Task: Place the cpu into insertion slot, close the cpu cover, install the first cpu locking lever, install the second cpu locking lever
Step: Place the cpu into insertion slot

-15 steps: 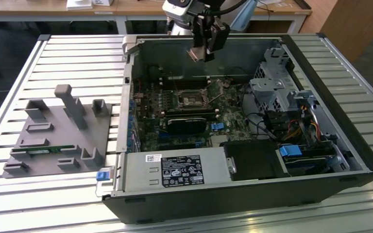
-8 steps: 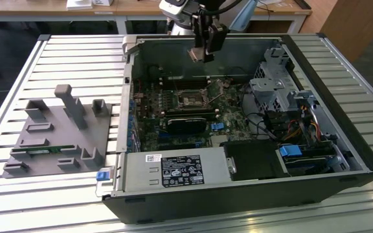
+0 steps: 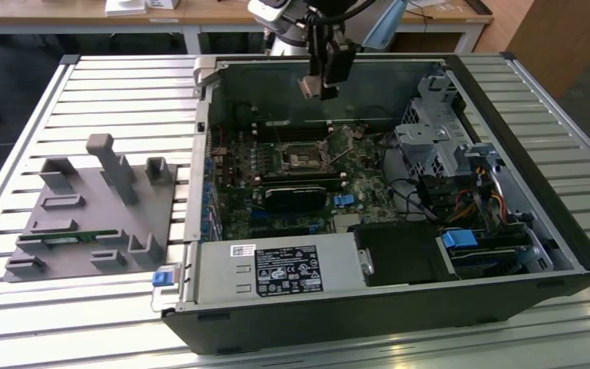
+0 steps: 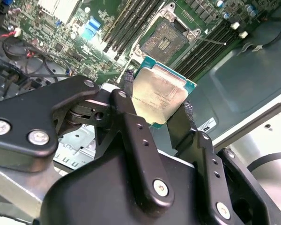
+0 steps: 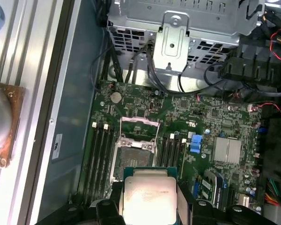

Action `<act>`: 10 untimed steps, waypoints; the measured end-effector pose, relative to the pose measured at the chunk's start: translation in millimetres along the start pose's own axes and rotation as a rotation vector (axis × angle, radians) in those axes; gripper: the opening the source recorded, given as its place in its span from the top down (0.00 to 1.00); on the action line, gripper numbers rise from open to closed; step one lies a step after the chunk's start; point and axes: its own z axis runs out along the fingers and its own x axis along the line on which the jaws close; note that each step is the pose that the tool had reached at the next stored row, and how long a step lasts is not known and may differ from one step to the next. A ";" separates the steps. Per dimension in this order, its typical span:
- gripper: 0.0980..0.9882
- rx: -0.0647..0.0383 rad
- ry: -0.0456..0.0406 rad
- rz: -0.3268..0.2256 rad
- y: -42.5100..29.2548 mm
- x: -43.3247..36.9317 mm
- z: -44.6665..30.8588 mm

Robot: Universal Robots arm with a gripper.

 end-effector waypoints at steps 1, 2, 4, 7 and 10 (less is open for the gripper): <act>0.51 0.000 -0.0006 0.007 0.0 0.0 0.1; 0.51 0.000 -0.0013 0.015 0.0 0.0 0.1; 0.51 -0.001 -0.0026 0.030 0.0 0.0 0.2; 0.51 -0.001 -0.0046 0.052 0.0 0.0 0.3; 0.51 -0.001 -0.0067 0.075 0.0 0.0 0.5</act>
